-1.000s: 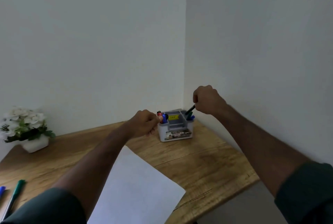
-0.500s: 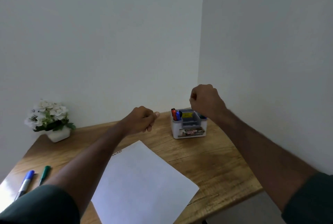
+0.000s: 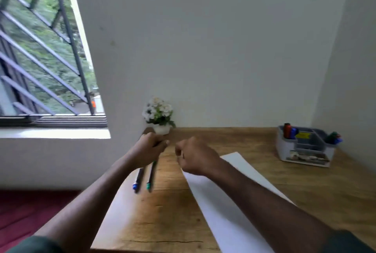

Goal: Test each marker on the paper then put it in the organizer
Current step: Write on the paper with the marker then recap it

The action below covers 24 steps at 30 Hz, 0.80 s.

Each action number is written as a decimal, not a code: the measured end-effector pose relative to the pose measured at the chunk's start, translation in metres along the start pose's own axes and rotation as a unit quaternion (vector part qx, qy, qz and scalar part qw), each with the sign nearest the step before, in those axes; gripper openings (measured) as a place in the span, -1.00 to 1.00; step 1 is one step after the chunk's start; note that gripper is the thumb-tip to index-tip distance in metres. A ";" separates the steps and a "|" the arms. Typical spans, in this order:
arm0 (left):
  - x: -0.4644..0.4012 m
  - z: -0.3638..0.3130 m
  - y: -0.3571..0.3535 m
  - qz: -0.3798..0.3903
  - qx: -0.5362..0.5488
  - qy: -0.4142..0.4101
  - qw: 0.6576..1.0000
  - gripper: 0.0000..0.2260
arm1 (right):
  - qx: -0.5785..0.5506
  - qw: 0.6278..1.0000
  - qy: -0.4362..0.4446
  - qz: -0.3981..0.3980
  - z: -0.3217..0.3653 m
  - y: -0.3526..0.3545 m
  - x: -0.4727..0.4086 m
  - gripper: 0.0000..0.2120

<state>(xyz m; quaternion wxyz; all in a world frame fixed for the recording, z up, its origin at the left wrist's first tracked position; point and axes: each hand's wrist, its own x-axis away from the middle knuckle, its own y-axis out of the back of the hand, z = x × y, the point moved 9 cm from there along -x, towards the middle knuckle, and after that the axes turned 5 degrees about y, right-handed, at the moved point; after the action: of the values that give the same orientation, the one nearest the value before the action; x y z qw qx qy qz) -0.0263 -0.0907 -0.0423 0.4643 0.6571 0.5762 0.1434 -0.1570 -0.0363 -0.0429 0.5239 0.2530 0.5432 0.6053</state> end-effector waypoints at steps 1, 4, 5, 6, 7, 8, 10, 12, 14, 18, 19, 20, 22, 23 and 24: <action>0.007 0.017 0.010 -0.012 0.007 0.015 1.000 -0.60 | -0.005 1.000 0.004 0.010 0.011 -0.012 -0.006 -0.86; 0.023 0.059 0.029 -0.042 0.014 0.061 0.997 -0.60 | -0.025 0.999 -0.021 0.019 0.033 -0.040 -0.022 -0.72; 0.026 0.070 0.032 -0.046 0.015 0.076 0.996 -0.61 | -0.030 0.999 -0.032 0.021 0.037 -0.049 -0.026 -0.70; 0.029 0.077 0.032 -0.045 0.013 0.087 0.995 -0.61 | -0.035 0.998 -0.045 0.026 0.040 -0.057 -0.029 -0.71; 0.031 0.084 0.032 -0.042 0.012 0.097 0.994 -0.61 | -0.041 0.997 -0.059 0.031 0.041 -0.064 -0.031 -0.75; 0.033 0.088 0.030 -0.037 0.014 0.103 0.994 -0.61 | -0.044 0.996 -0.072 0.039 0.043 -0.070 -0.031 -0.77; 0.035 0.091 0.027 -0.035 0.020 0.103 0.994 -0.60 | -0.036 0.993 -0.098 0.057 0.041 -0.077 -0.030 -0.69; 0.035 0.088 0.025 -0.045 0.016 0.096 0.994 -0.58 | -0.026 0.991 -0.118 0.063 0.035 -0.077 -0.030 -0.62; 0.034 0.082 0.024 -0.058 0.017 0.083 0.995 -0.56 | -0.016 0.989 -0.131 0.062 0.030 -0.075 -0.028 -0.63; 0.030 0.058 0.021 -0.071 0.024 0.018 0.997 -0.72 | -0.005 0.990 -0.138 0.001 0.012 -0.051 -0.022 -0.78; 0.028 0.050 0.019 -0.070 0.013 -0.003 0.997 -0.82 | -0.006 0.990 -0.137 -0.021 0.006 -0.041 -0.019 -0.80; 0.027 0.042 0.016 -0.067 0.003 -0.021 0.998 -0.89 | -0.009 0.990 -0.133 -0.037 0.000 -0.031 -0.016 -0.80; 0.022 0.034 0.007 -0.048 -0.021 -0.035 0.998 -0.66 | -0.033 0.990 -0.127 -0.049 -0.014 -0.014 -0.007 -0.82; 0.018 0.031 0.002 -0.037 -0.032 -0.037 0.998 -0.59 | -0.065 0.989 -0.125 -0.052 -0.020 -0.007 0.000 -0.85; 0.016 0.025 -0.002 -0.029 -0.042 -0.047 0.998 -0.56 | -0.108 0.985 -0.123 -0.054 -0.028 -0.001 0.007 -0.90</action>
<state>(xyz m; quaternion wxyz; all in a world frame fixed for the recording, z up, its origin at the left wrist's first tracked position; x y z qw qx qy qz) -0.0051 -0.0882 -0.0628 0.5219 0.6261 0.5662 0.1230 -0.1831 -0.0411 -0.0537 0.6430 0.2379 0.4190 0.5954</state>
